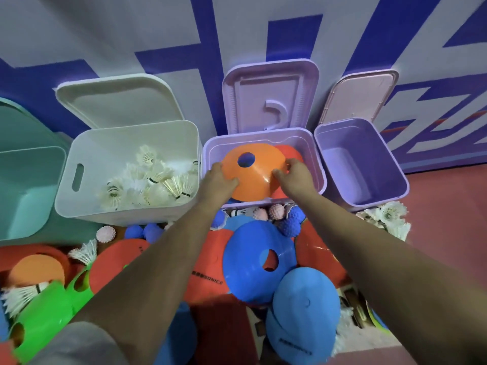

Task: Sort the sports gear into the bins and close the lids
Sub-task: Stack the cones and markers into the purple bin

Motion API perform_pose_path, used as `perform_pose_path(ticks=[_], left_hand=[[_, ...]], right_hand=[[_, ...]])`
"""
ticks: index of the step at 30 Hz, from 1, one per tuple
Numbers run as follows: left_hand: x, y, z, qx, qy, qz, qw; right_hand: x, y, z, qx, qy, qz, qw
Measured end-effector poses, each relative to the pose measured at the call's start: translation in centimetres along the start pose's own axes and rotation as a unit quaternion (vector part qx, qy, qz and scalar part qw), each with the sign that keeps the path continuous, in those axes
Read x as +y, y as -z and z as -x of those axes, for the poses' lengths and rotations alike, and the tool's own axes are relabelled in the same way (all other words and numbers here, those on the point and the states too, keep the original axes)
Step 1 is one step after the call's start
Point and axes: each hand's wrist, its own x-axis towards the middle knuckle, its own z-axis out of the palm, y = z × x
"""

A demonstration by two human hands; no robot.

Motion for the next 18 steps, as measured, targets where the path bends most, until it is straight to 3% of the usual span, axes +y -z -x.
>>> perform_pose_path(ticks=[2, 5, 8, 13, 15, 18], left_hand=[[-0.3, 0.0, 0.4, 0.005, -0.015, -0.005, 1.0], [-1.0, 0.5, 2.7, 0.032, -0.07, 0.044, 0.996], [-2.3, 0.7, 6.8, 0.002, -0.083, 0.092, 0.992], [-6.0, -1.3, 12.2, -0.082, -0.022, 0.036, 0.996], [-7.0, -2.1, 13.0, -0.075, 0.011, -0.005, 0.997], [-7.0, -2.9, 13.7, -0.032, 0.044, -0.032, 0.998]], right_hand=[[0.1, -0.1, 0.9, 0.005, 0.038, 0.036, 0.999], [0.3, 0.6, 4.2, 0.04, 0.115, -0.001, 0.993], [1.2, 1.4, 8.8, 0.034, 0.179, -0.013, 0.983], [4.7, -0.1, 14.5, -0.123, 0.097, 0.03, 0.987], [5.3, -1.0, 15.4, -0.165, 0.068, 0.058, 0.982], [5.0, -1.8, 15.9, -0.152, 0.032, 0.085, 0.984]])
